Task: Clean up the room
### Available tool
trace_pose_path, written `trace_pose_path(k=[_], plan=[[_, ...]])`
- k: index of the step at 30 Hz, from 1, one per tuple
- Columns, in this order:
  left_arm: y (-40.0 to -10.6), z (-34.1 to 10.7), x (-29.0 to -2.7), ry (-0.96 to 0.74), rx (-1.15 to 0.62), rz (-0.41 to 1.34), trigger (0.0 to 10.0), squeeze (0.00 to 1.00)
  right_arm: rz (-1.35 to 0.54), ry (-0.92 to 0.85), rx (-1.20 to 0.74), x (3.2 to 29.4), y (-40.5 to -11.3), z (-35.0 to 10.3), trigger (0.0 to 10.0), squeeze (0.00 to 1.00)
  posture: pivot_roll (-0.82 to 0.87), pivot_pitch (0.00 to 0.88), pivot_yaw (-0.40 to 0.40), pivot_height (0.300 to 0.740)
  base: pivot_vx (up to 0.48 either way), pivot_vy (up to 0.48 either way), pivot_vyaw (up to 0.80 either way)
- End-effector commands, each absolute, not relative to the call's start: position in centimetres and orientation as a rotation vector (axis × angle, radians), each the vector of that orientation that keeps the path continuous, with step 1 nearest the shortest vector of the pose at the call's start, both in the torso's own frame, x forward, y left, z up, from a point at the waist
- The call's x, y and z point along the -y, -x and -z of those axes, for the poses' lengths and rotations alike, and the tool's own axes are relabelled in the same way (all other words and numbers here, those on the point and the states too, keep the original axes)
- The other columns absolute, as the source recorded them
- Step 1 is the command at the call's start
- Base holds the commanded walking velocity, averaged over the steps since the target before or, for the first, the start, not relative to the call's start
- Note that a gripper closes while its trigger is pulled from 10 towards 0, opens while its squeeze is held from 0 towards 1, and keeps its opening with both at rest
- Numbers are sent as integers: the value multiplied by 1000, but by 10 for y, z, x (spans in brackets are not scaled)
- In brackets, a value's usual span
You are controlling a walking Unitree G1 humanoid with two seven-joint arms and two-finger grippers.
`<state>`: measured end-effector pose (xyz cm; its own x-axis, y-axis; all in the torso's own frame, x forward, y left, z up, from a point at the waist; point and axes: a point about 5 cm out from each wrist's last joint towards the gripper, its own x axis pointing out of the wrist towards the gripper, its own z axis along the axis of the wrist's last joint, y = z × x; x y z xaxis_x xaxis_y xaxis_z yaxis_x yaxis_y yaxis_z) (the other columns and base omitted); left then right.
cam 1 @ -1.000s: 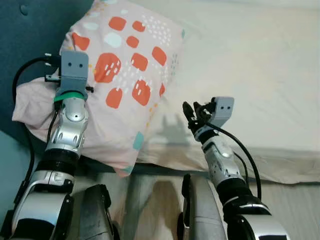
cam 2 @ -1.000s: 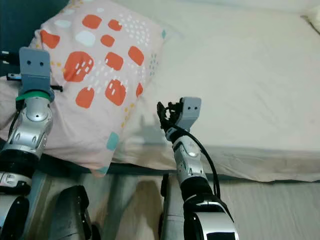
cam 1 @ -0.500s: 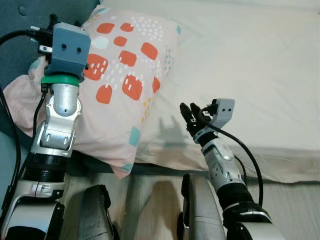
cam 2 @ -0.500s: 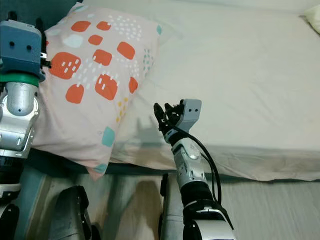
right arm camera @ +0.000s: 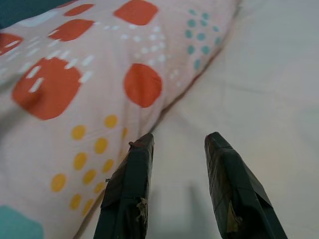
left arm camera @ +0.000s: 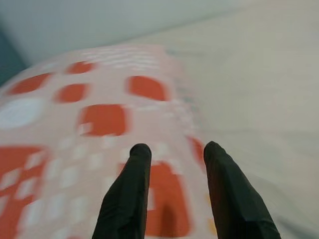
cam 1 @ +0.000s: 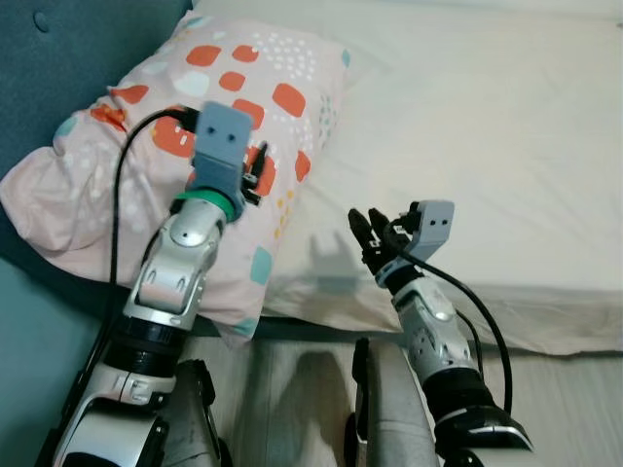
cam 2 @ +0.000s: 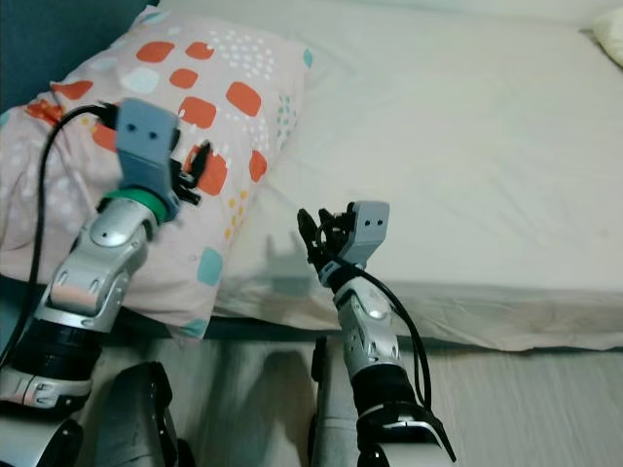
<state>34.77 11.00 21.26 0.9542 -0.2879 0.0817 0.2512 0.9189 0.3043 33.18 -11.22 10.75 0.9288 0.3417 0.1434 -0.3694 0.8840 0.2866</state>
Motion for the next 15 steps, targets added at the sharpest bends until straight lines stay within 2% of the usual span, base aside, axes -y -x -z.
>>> trace_pose_path(k=[1,6,8,9,11,15], plan=[[-352,-214,-112,-344,135,267,10000,0,-373,-294,68,112,-327,-101,10000,0,-33,100,13,531,0,0,0],[-353,-221,-120,-278,140,209,10000,0,-372,-275,62,113,-325,-98,10000,0,-26,97,13,531,0,0,0],[-348,-221,-121,-174,137,217,10000,0,-375,-243,77,115,-322,-100,10000,0,-24,97,11,531,0,0,0],[-348,-221,-121,-174,137,217,10000,0,-375,-243,77,115,-322,-100,10000,0,-24,97,11,531,0,0,0],[-336,-216,-116,-52,133,283,10000,0,-376,-194,149,119,-320,-116,10000,0,-33,91,8,531,0,0,0],[-325,-218,-114,67,182,302,10000,0,-343,-165,260,128,-317,-143,10000,0,-35,86,6,531,0,0,0]])
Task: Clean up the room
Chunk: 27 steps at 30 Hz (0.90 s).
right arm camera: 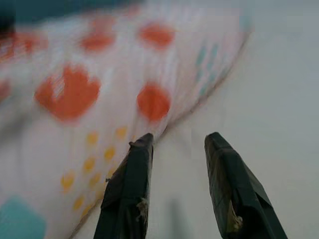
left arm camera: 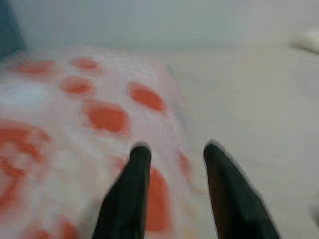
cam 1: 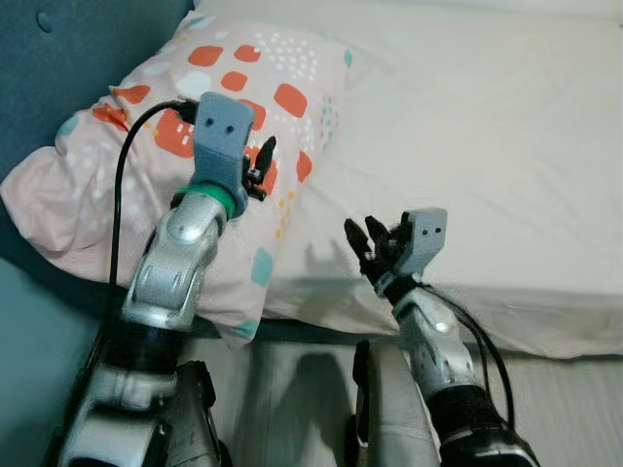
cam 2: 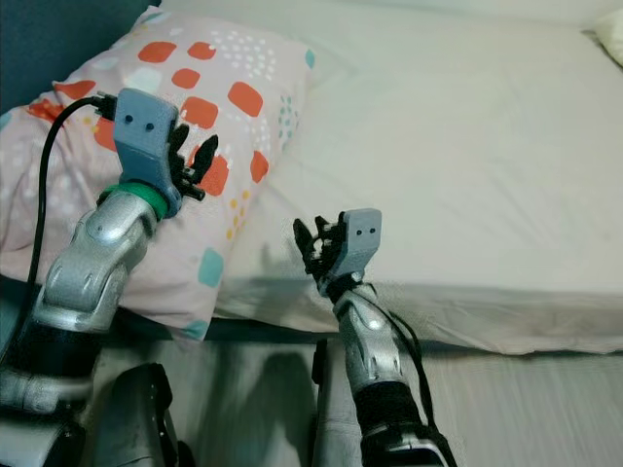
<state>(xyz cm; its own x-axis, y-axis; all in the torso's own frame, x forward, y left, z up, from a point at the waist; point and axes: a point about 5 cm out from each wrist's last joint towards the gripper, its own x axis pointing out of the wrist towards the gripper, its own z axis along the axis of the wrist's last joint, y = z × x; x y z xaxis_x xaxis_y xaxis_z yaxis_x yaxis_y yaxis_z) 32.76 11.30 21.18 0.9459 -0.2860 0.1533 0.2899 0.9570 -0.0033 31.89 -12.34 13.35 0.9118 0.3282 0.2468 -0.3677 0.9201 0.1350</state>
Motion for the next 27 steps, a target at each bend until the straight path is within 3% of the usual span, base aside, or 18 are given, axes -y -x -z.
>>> trace_pose_path(k=[1,13,27], plan=[[-325,-218,-114,67,182,302,10000,0,-343,-165,260,128,-317,-143,10000,0,-35,86,6,531,0,0,0],[-329,-232,-121,120,235,241,10000,0,-284,-136,413,143,-321,-190,10000,0,-40,79,-8,545,0,0,0],[-330,-234,-99,88,247,266,10000,0,-266,-110,352,147,-318,-184,10000,0,-45,82,-12,595,0,0,0]])
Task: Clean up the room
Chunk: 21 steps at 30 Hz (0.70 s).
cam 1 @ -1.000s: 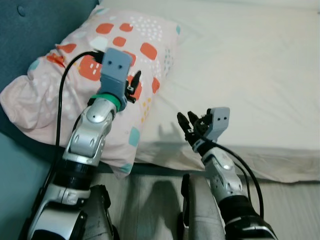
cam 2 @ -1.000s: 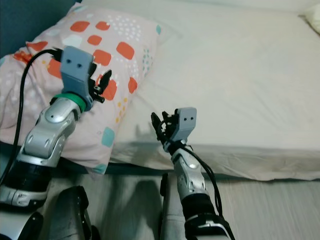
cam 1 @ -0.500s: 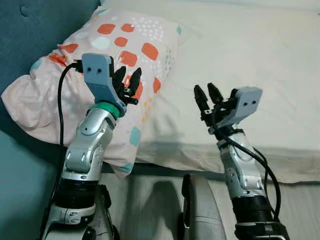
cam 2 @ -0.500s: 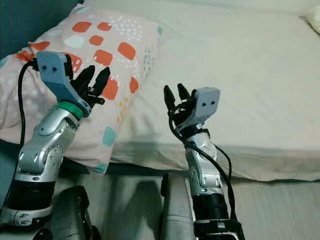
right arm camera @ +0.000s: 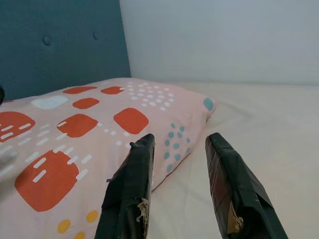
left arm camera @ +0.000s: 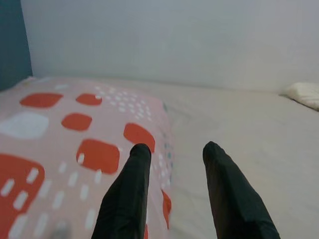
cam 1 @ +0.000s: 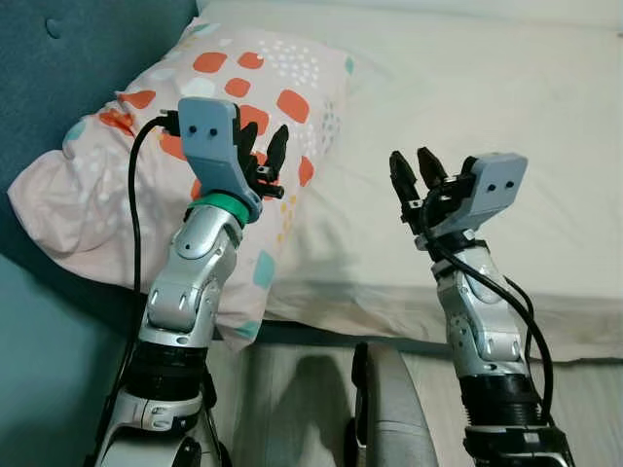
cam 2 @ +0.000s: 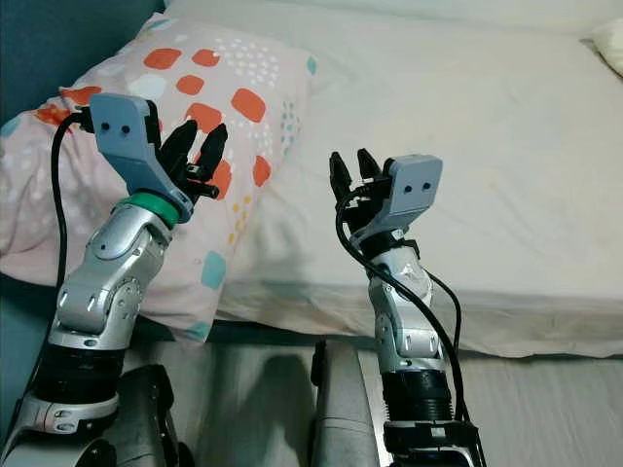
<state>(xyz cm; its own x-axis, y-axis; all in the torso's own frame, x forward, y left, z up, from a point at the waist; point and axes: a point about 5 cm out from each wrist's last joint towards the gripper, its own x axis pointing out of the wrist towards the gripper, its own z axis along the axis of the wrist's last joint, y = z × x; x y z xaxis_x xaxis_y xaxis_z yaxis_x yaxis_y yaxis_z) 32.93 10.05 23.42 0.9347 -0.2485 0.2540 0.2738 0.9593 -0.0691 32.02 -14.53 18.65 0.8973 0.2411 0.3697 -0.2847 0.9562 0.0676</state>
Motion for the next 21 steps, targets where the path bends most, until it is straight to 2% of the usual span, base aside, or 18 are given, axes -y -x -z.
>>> trace_pose_path(k=[1,21], plan=[[-330,-234,-99,88,247,266,10000,0,-266,-110,352,147,-318,-184,10000,0,-45,82,-12,595,0,0,0],[-331,-233,-96,67,246,269,10000,0,-254,-112,317,147,-318,-178,10000,0,-41,83,-8,668,0,0,0]])
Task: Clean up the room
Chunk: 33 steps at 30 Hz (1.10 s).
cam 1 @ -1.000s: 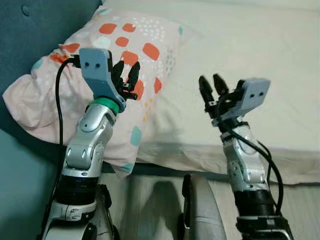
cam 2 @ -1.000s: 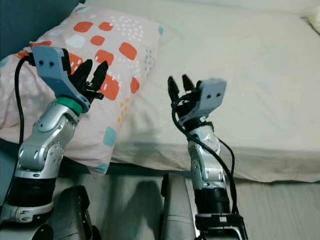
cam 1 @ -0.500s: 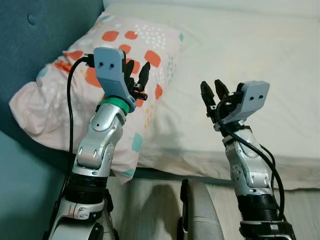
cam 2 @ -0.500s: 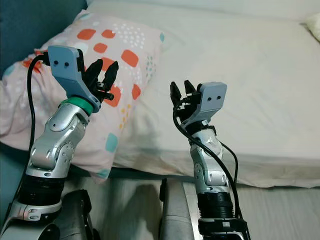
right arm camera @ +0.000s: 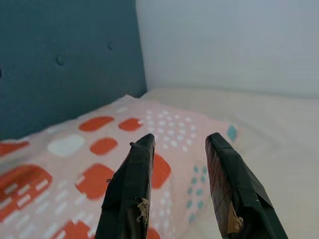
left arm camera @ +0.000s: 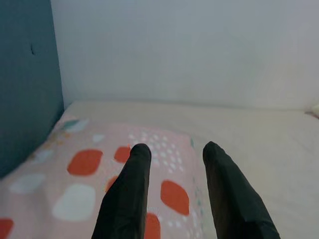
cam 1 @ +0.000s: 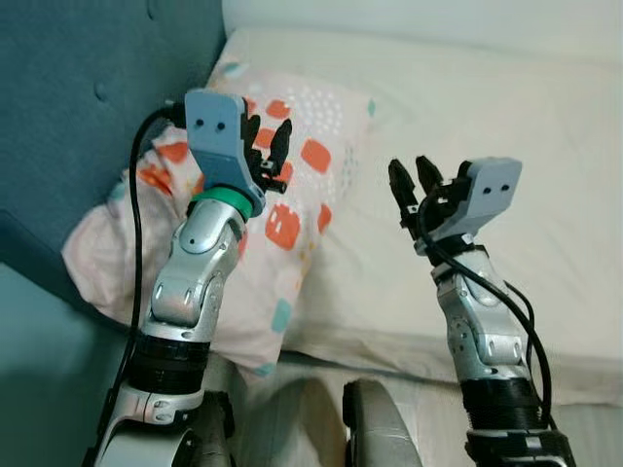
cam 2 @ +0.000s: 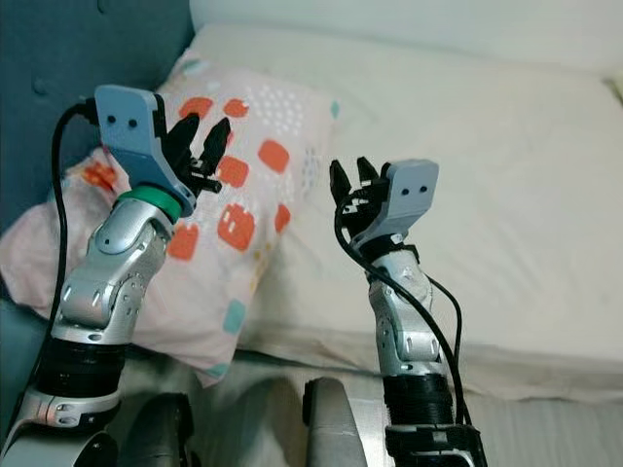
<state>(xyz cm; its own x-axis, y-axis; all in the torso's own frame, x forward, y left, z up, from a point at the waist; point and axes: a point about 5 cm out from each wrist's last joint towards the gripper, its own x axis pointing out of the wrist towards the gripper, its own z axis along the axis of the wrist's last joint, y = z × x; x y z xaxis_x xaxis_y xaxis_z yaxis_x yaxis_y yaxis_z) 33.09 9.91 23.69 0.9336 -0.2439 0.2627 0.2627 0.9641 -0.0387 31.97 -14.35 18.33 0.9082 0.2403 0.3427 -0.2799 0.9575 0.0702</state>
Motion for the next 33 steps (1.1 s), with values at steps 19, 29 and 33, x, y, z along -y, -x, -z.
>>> trace_pose_path(k=[19,29,33], plan=[[-332,-234,-91,52,254,286,10000,0,-262,-108,308,144,-321,-176,10000,0,-34,61,-7,740,0,0,0],[-333,-235,-89,52,261,292,10000,0,-265,-109,309,144,-322,-175,10000,0,-32,48,-8,740,0,0,0],[-333,-236,-88,54,264,297,10000,0,-268,-109,307,144,-322,-175,10000,0,-32,46,-9,740,0,0,0]])
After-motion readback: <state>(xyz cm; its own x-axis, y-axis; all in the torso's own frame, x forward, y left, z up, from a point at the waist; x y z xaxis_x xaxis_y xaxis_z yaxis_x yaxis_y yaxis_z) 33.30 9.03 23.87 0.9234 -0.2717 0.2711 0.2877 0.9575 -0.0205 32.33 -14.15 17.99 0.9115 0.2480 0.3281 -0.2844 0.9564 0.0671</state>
